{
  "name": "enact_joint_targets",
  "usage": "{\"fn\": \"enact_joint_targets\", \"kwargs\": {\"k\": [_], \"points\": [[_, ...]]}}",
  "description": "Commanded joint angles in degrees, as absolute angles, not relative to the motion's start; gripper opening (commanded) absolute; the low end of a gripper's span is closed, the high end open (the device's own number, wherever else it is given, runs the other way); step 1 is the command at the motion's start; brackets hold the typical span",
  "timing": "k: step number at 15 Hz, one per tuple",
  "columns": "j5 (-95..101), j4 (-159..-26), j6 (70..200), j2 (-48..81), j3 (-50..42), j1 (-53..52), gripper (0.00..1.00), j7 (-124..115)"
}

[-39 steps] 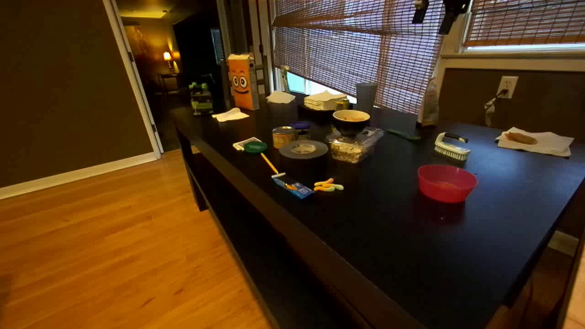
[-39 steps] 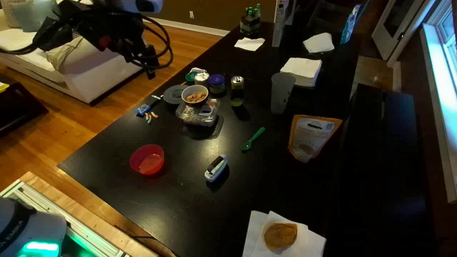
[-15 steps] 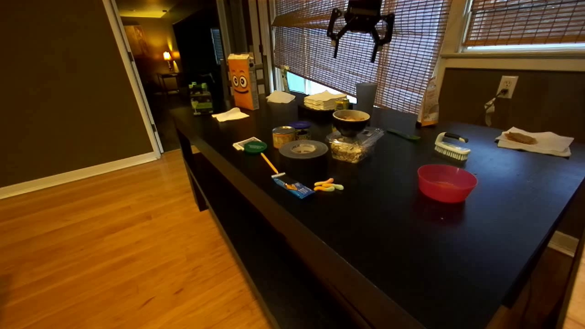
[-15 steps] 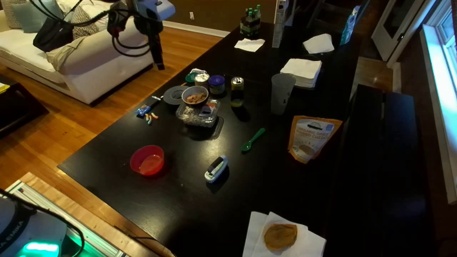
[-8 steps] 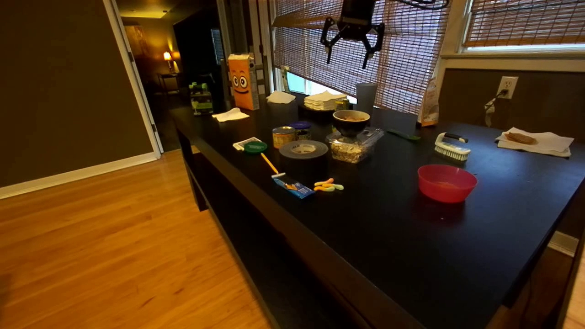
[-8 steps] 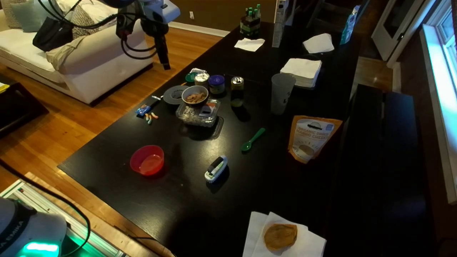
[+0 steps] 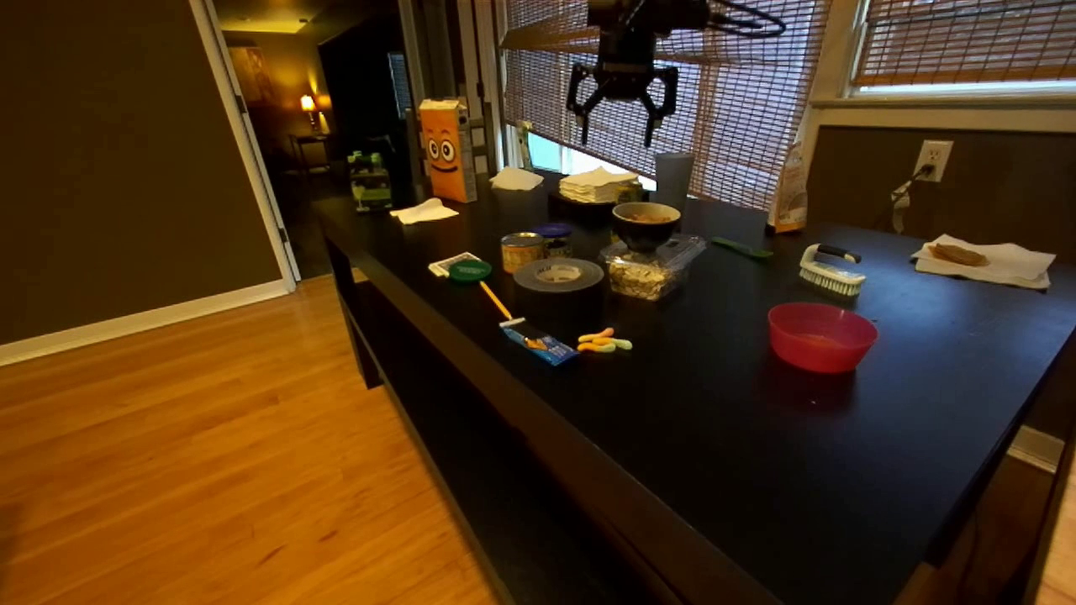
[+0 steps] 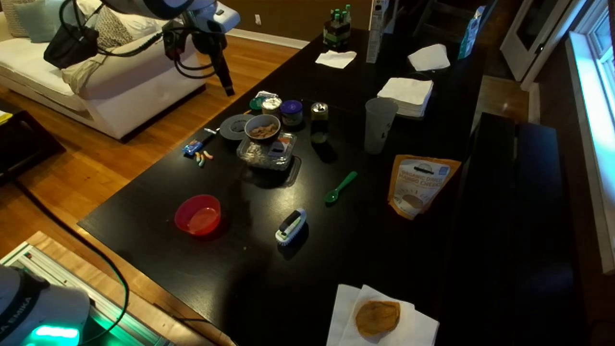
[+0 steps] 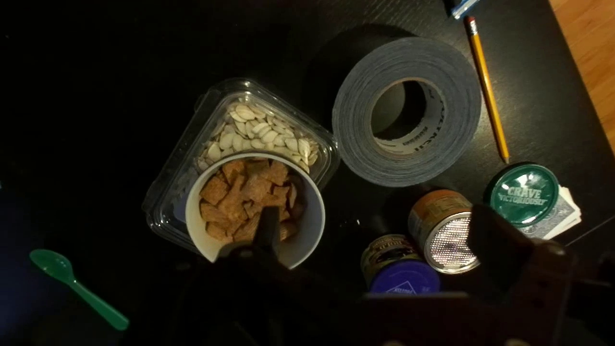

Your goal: Pour the contents from the black bowl into the red bowl

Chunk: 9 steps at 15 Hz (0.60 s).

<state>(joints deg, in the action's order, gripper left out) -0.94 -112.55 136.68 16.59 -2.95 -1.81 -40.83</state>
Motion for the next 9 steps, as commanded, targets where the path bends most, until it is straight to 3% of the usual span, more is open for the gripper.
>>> {"fn": "enact_joint_targets", "kwargs": {"k": [1,9], "points": [[3.6,-108.1,137.4,21.7,-5.1,-4.0,1.00,-44.2],[3.0,-103.2,142.0,30.2,-7.0,-4.6,1.00,-43.2]]}}
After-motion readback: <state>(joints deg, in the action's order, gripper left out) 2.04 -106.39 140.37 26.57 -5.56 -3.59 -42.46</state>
